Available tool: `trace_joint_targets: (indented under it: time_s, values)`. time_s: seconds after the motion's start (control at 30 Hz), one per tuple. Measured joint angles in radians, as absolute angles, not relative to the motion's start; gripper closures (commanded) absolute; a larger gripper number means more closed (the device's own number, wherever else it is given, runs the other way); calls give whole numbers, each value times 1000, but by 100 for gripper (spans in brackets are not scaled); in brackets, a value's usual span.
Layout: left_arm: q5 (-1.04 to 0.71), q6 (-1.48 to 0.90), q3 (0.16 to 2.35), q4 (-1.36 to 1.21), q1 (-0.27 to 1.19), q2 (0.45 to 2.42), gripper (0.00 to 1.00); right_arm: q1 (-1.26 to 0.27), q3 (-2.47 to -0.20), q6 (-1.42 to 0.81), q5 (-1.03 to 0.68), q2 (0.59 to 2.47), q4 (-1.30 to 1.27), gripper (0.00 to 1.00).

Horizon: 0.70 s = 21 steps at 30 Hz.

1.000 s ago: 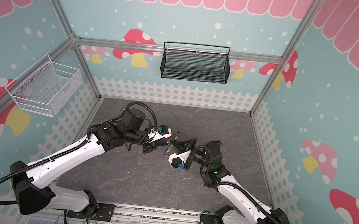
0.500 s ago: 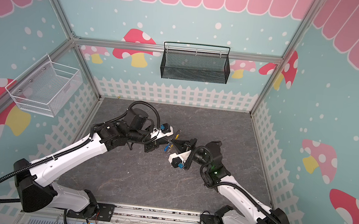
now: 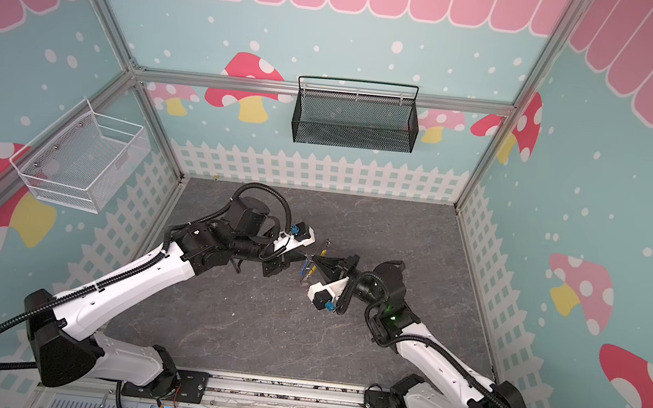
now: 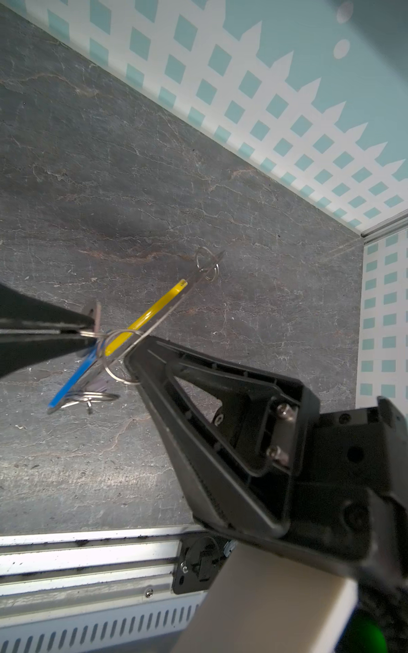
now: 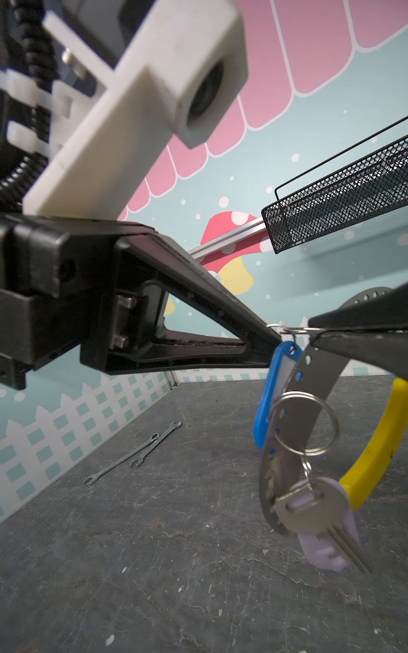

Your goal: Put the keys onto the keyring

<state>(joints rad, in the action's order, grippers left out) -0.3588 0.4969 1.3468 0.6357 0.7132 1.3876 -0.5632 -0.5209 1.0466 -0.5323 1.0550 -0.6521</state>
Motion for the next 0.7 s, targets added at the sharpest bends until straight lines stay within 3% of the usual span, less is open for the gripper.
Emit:
trace_joint_targets:
  time_s: [0.7]
  values:
    - [-379,498,1296,578,712,1334,100,-536,-519,731,-643,1080,-761,100]
